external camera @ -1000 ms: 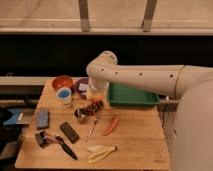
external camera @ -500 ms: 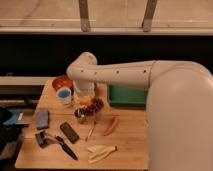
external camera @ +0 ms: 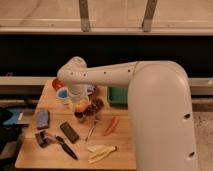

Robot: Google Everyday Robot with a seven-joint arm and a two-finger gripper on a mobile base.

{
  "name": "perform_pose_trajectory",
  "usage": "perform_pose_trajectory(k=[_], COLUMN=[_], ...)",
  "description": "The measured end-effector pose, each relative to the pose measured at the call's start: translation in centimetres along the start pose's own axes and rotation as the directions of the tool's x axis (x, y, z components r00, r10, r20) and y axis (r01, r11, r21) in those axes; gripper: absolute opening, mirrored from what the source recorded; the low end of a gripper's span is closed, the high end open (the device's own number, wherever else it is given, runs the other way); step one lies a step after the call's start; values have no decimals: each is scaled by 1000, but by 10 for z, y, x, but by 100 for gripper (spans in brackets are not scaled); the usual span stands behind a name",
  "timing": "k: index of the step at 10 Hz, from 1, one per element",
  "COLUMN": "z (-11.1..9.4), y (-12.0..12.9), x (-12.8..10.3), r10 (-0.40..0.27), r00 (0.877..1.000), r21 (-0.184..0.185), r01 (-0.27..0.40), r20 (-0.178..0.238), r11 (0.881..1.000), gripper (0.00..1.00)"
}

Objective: Place apple in metal cup

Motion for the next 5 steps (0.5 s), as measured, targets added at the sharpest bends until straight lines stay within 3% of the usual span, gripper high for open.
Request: perform_pose_trajectory(k=[2,5], z=[6,9], y=[5,7], x=[3,7], r10=[-12,-16], r00=[999,998], r21=[-6,-9], r01=[11,16], r20=[-30,-53], r11=[1000,1000], gripper=[14,44])
